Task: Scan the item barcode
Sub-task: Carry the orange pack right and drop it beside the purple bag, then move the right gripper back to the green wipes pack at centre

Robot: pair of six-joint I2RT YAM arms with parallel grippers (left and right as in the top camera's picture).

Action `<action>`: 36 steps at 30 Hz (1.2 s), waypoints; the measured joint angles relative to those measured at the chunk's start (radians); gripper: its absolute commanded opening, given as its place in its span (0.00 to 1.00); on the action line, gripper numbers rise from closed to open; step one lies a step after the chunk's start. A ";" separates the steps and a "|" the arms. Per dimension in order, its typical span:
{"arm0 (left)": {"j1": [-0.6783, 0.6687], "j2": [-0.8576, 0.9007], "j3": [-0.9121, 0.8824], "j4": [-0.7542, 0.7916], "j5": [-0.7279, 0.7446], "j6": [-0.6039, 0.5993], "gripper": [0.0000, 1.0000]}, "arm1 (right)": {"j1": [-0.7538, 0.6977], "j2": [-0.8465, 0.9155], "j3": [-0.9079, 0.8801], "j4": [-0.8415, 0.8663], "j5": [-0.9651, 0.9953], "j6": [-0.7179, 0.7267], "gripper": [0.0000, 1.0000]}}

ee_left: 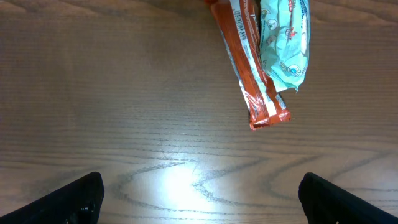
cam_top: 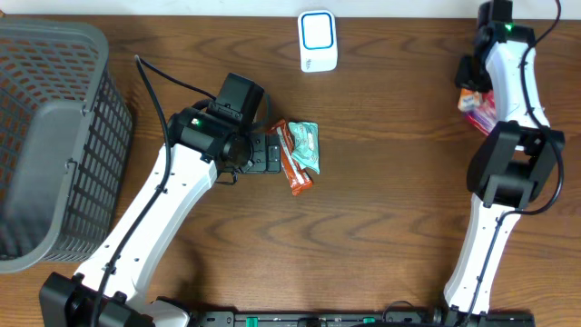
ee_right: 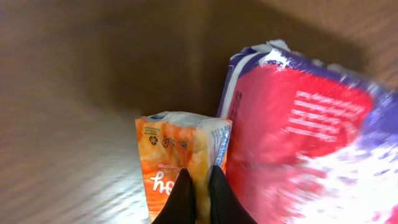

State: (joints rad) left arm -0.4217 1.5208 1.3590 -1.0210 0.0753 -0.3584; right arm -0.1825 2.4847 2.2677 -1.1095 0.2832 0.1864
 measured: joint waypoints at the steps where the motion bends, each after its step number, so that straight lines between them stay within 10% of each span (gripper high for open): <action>1: 0.000 0.000 0.000 0.000 0.000 0.000 1.00 | -0.008 0.000 -0.008 -0.005 0.001 0.001 0.01; 11: 0.000 0.000 0.000 0.000 0.000 0.000 1.00 | -0.097 0.000 -0.018 -0.085 0.058 0.005 0.10; 15: 0.000 0.000 0.000 0.000 0.000 0.000 1.00 | -0.106 0.000 -0.010 -0.114 0.146 -0.005 0.65; 18: 0.000 0.000 0.000 0.000 0.000 0.000 1.00 | -0.104 -0.011 -0.004 -0.117 0.173 -0.014 0.82; 36: 0.000 0.000 0.000 0.000 0.000 0.000 1.00 | -0.036 -0.303 0.022 -0.045 -0.496 -0.013 0.94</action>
State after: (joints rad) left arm -0.4217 1.5204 1.3590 -1.0214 0.0753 -0.3584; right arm -0.2188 2.1815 2.2894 -1.1542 -0.2127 0.1738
